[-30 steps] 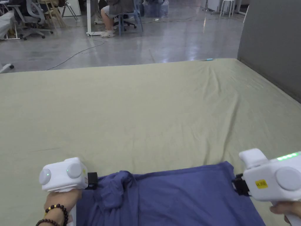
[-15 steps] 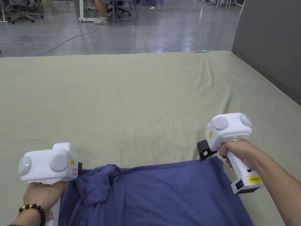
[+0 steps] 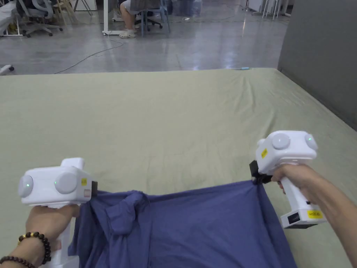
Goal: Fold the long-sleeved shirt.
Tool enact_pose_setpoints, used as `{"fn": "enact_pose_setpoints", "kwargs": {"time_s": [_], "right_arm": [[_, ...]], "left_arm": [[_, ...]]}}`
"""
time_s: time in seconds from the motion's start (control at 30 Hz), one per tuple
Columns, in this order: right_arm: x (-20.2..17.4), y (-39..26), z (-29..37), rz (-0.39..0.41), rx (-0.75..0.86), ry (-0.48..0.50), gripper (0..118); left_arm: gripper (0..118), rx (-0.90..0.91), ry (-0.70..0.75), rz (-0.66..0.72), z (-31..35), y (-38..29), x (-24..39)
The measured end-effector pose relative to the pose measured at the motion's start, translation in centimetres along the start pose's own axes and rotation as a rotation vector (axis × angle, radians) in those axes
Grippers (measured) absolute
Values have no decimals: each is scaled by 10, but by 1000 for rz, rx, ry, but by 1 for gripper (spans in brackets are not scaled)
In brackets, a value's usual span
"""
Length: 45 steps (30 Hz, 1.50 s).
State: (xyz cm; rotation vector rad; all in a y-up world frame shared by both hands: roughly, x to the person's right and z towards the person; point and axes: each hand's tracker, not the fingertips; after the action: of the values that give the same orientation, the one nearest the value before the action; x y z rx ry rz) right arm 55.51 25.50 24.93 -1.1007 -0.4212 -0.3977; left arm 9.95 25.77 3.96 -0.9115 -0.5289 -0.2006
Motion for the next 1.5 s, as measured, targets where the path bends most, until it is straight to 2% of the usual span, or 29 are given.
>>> {"fn": "enact_pose_setpoints", "kwargs": {"time_s": [0.23, 0.43, 0.5, 0.57, 0.63, 0.73, 0.8, 0.87, 1.03, 1.07, 1.1, 1.13, 1.17, 1.2, 1.23, 1.27, 1.37, 1.4, 1.43, 1.47, 1.5], "right_arm": [[-12, -82, 116, 129, 204, 46, 0], [-13, -180, 158, 179, 261, 56, 0], [-9, -214, 160, 186, 232, 82, 0], [-4, -239, 154, 163, 189, 92, 0], [-2, -268, 141, 180, 122, 53, 0], [0, -294, 109, 194, -2, 9, 0], [2, -303, 85, 193, -82, 17, 0], [0, -310, 70, 217, -115, -27, 0], [6, -305, 55, 185, -118, -24, 0], [8, -304, 58, 189, -118, -34, 6], [8, -301, 64, 189, -108, -41, 21], [8, -297, 70, 192, -91, -43, 61], [7, -293, 78, 196, -65, -40, 92], [5, -289, 90, 200, -14, -45, 106], [2, -282, 102, 198, 49, -40, 106], [-3, -273, 110, 189, 105, -33, 106], [-23, -246, 120, 136, 174, -30, 105], [-31, -236, 117, 145, 154, -36, 96], [-42, -228, 115, 152, 152, -58, 63], [-51, -223, 115, 173, 166, -82, 13], [-59, -218, 112, 213, 187, -98, 0]], "left_arm": [[0, 102, -81, -45, 97, -36, -7], [0, 86, -110, -103, 147, -100, -14], [0, 30, -167, -90, 156, -128, -17], [0, -12, -166, -59, 162, -154, -20], [0, -44, -133, -67, 162, -183, -20], [0, -198, -152, -132, 143, -220, -14], [0, -259, -164, -120, 123, -239, -14], [0, -264, -154, -118, 107, -247, -16], [0, -257, -157, -81, 101, -245, -20], [0, -258, -163, -78, 103, -243, -21], [2, -251, -172, -69, 106, -239, -23], [23, -246, -172, -58, 112, -233, -26], [53, -236, -183, -48, 118, -228, -29], [85, -208, -195, -41, 125, -219, -32], [110, -159, -201, -48, 135, -212, -30], [113, -107, -192, -55, 142, -206, -28], [113, 33, -152, -111, 150, -179, -16], [111, 35, -115, -125, 149, -170, -10], [91, 30, -82, -131, 146, -163, -5], [53, 37, -78, -136, 144, -157, -3], [7, 77, -83, -142, 142, -154, -1]]}}
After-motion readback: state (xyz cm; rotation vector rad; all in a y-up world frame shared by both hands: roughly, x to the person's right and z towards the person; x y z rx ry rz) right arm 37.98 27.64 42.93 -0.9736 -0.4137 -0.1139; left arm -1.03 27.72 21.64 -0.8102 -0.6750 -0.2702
